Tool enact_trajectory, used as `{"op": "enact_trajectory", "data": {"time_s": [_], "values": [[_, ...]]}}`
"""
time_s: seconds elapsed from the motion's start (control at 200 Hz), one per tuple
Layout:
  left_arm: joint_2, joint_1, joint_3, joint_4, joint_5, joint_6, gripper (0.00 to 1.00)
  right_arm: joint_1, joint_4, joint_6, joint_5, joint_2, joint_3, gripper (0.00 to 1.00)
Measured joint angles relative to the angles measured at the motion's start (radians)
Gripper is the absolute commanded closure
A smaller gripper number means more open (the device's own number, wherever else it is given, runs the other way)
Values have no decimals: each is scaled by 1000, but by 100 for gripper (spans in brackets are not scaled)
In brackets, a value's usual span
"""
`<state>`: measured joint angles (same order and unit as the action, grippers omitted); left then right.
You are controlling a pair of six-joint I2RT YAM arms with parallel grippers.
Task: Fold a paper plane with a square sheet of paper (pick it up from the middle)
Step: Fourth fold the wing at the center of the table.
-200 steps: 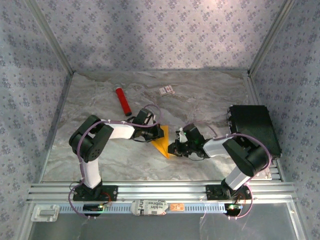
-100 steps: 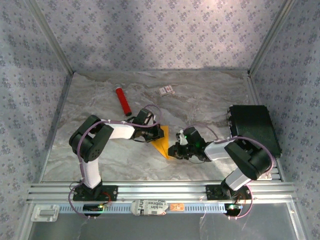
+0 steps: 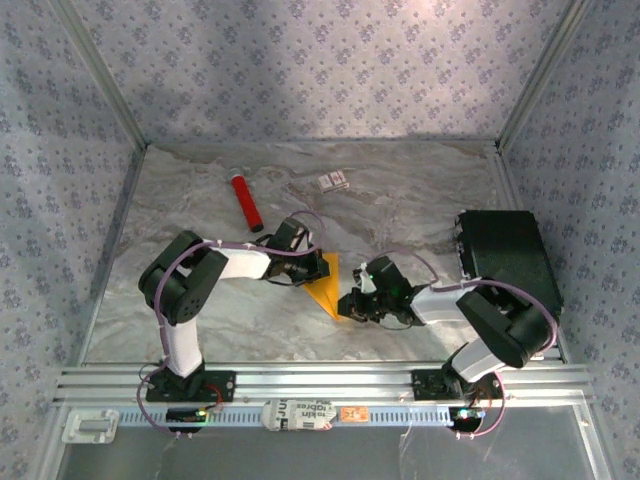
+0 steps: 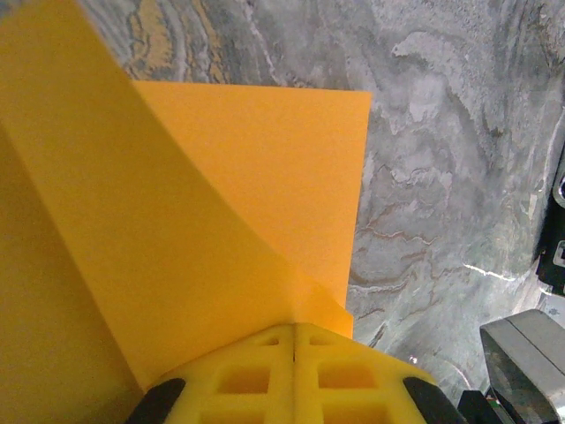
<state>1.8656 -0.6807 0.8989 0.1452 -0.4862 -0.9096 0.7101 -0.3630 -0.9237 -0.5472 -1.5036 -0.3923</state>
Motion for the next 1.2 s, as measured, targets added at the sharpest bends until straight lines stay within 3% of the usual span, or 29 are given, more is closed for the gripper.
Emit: {"op": "enact_trajectory", "data": {"time_s": [0.29,1.199], "values": [[0,-1,-1,4,-1,-5,95,5,46,13,10,36,9,96],[1,-9,-6,4,-23,-16,96,37,114,52,39,58,1,92]]}}
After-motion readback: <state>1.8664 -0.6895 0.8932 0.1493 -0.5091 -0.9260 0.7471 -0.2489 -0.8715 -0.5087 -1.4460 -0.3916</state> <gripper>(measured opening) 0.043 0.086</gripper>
